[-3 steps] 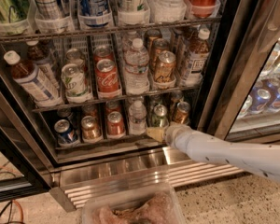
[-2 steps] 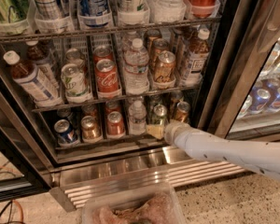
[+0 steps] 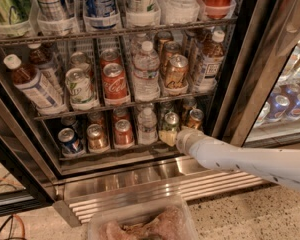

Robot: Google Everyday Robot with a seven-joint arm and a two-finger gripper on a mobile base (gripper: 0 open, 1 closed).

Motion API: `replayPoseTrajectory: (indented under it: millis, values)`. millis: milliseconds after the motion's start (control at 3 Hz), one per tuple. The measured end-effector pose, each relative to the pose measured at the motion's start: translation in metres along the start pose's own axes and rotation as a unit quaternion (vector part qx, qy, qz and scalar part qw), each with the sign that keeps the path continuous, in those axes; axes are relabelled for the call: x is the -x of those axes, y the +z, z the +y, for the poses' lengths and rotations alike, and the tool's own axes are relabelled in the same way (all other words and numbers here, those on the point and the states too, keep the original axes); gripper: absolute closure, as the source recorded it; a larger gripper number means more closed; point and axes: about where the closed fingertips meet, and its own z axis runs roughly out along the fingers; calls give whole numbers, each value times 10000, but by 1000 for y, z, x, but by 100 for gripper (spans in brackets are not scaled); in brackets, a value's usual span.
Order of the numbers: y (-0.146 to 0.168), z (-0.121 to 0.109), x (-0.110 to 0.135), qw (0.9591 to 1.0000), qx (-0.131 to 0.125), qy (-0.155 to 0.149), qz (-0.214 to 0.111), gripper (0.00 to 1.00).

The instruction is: Pick green can from bottom shelf of fridge

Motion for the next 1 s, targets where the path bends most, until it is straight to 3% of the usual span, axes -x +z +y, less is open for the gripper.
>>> replayPoseTrajectory:
  millis: [1000]
  values:
    - [10,-16,20,9996,-139,-55,-231,34]
